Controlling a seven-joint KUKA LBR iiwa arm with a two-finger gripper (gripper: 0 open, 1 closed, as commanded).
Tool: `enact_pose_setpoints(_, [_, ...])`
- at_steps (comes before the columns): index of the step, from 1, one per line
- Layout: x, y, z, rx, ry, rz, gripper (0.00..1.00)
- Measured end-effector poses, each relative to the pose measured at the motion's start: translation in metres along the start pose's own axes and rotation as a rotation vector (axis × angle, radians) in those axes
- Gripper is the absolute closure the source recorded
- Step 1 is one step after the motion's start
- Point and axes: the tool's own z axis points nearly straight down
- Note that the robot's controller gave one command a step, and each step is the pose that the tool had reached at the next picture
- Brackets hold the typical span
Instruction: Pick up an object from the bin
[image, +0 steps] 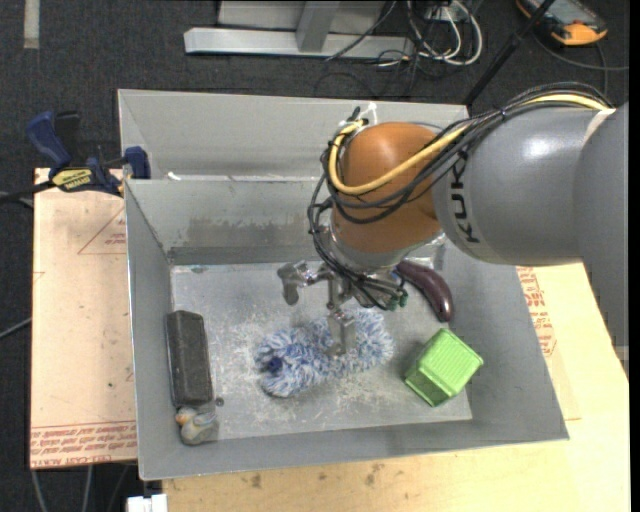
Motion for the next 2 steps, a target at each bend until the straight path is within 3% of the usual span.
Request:
enact_pose_setpoints(1, [0.0115,0.0064,0.0643,-0.001,0.004,0.003,0.0])
enact_pose_setpoints(2, [0.0167,0.0103,0.0621,-0.001,0.003,-0.098,1.0])
